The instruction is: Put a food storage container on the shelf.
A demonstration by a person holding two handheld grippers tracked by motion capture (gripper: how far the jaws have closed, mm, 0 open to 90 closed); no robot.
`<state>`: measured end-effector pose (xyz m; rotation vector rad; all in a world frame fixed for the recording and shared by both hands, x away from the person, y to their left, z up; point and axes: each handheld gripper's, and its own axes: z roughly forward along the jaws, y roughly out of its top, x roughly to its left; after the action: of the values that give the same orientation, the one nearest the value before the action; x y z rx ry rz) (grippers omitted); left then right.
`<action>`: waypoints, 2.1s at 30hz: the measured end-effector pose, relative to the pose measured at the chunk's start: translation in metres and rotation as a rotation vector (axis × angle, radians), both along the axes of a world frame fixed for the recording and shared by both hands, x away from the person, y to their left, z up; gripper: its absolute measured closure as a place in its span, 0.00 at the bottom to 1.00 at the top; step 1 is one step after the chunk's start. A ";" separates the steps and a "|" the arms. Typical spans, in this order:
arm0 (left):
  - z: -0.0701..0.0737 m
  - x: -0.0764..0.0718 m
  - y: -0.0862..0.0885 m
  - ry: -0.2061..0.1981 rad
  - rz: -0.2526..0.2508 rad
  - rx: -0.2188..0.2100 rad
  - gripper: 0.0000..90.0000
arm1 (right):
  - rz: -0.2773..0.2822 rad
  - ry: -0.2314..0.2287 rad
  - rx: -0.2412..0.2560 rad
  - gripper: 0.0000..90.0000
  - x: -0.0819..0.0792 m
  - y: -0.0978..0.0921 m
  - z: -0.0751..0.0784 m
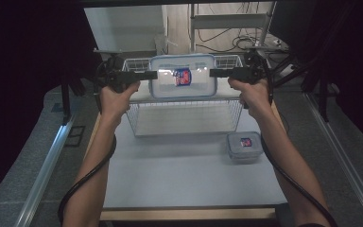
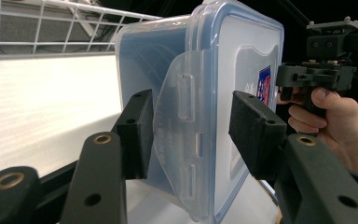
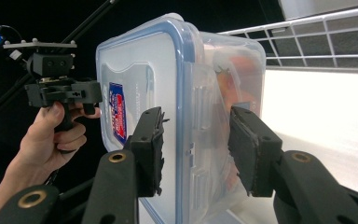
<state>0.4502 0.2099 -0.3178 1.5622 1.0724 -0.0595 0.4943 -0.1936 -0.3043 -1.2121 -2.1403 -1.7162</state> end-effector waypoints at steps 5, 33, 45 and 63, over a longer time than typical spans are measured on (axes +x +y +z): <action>0.000 0.003 -0.001 -0.023 0.022 0.020 0.56 | -0.016 -0.008 0.005 0.61 0.004 0.003 -0.001; -0.004 0.014 -0.007 -0.040 0.120 0.138 0.48 | -0.113 -0.095 -0.094 0.59 0.017 0.015 -0.008; -0.006 -0.045 -0.007 -0.287 0.116 0.215 0.92 | -0.101 -0.283 -0.159 0.72 -0.015 0.001 -0.006; -0.045 -0.046 -0.039 -0.253 0.057 0.343 1.00 | -0.073 -0.314 -0.237 0.76 -0.038 0.001 -0.033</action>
<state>0.4042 0.1712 -0.3630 1.7867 0.9591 0.3700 0.4565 -0.1927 -0.3378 -1.1513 -2.5737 -1.8295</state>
